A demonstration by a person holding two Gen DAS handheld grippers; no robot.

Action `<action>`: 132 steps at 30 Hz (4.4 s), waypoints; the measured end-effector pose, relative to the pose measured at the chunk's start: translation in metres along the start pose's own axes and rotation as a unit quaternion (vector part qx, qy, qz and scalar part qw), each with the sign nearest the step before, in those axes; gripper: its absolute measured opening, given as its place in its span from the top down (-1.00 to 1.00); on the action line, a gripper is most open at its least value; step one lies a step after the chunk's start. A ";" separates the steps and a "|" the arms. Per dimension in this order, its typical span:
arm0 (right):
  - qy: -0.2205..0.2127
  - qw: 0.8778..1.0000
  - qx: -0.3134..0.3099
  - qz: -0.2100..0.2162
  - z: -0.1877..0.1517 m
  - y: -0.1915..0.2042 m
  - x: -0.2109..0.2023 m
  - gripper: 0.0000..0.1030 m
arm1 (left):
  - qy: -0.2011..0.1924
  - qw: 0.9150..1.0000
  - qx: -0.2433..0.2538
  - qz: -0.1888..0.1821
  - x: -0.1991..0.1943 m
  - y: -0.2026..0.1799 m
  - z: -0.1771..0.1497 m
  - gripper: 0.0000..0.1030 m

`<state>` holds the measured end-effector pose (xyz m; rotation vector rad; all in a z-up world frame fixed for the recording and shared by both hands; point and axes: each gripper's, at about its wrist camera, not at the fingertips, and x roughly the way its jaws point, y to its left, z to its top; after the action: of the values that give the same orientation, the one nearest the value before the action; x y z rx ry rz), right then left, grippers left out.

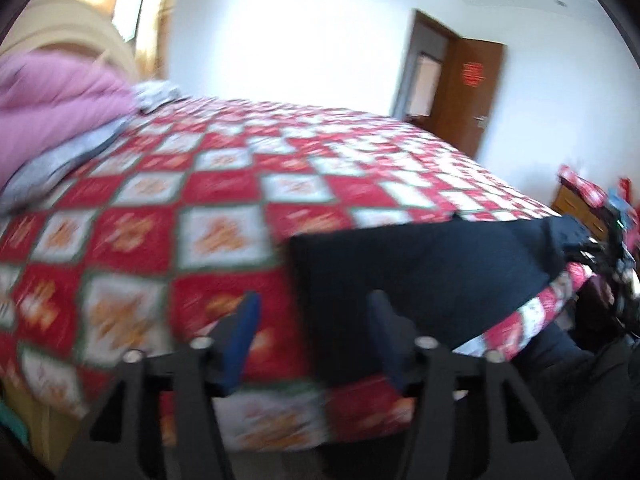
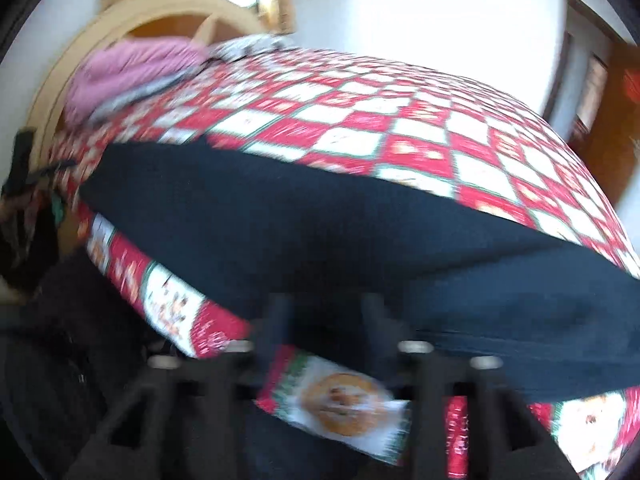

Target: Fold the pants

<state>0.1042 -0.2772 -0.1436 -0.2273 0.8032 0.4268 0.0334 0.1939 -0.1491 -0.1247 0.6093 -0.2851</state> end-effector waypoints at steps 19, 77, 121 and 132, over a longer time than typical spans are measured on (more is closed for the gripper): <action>-0.126 0.875 0.431 -0.180 -0.074 -0.260 -0.125 -0.15 | 0.050 0.983 0.049 -0.167 0.121 -0.181 0.023 -0.31; 0.049 0.992 0.111 0.046 0.004 -0.037 0.005 0.05 | 0.022 0.994 0.061 -0.085 0.116 -0.169 0.001 -0.52; 0.106 0.960 0.152 0.211 0.177 0.098 0.195 0.90 | 0.006 0.997 0.057 -0.041 0.114 -0.158 -0.006 -0.78; 0.049 0.996 0.066 0.036 0.119 0.054 0.077 0.03 | -0.005 1.000 0.028 -0.014 0.112 -0.144 -0.003 -0.78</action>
<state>0.2045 -0.1654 -0.1217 -0.0975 0.9353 0.4307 0.0872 0.0227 -0.1838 -0.0812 0.5896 -0.3275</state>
